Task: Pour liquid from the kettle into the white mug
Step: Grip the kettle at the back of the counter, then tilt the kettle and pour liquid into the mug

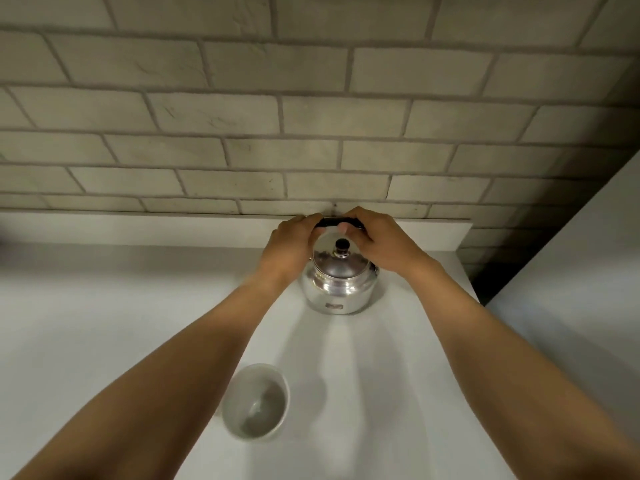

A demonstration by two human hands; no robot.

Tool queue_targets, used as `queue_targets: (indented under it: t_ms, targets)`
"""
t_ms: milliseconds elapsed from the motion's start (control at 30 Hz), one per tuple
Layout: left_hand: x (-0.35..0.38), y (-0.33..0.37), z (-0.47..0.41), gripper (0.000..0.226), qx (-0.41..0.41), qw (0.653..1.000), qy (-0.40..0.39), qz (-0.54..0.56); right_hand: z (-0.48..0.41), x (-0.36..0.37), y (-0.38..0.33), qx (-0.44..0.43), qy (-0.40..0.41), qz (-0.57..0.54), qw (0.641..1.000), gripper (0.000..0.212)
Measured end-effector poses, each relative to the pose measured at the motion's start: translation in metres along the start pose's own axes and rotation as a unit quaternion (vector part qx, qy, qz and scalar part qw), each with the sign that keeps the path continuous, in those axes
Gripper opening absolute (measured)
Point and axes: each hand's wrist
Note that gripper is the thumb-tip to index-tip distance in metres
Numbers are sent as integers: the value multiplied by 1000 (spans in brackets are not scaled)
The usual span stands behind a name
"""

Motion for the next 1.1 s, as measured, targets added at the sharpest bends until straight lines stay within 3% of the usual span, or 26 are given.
queue_targets:
  t_ms: [233, 467, 600, 800, 967, 1100]
  targets:
    - [-34, 60, 57, 24, 65, 997, 22, -34, 55, -50, -40, -39, 78, 24, 996, 21]
    - [-51, 99, 128, 29, 103, 994, 30, 16, 133, -81, -75, -46, 127, 22, 991, 19]
    - [-31, 97, 181, 48, 124, 989, 71, 47, 167, -84, -82, -41, 116, 11, 992, 18]
    - [18, 78, 255, 51, 245, 960, 114, -76, 202, -84, -90, -48, 117, 6, 992, 23]
    - [31, 76, 276, 57, 204, 971, 76, -101, 218, -80, -93, -57, 110, 4, 992, 32]
    - [33, 75, 284, 52, 183, 980, 63, -55, 224, -76, -96, -49, 104, 5, 993, 36]
Point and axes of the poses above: each hand's wrist, its own z-axis away from the middle knuckle, its own x-axis out of the palm, y = z × x, and after that the axes turned 13 degrees about z, right-handed
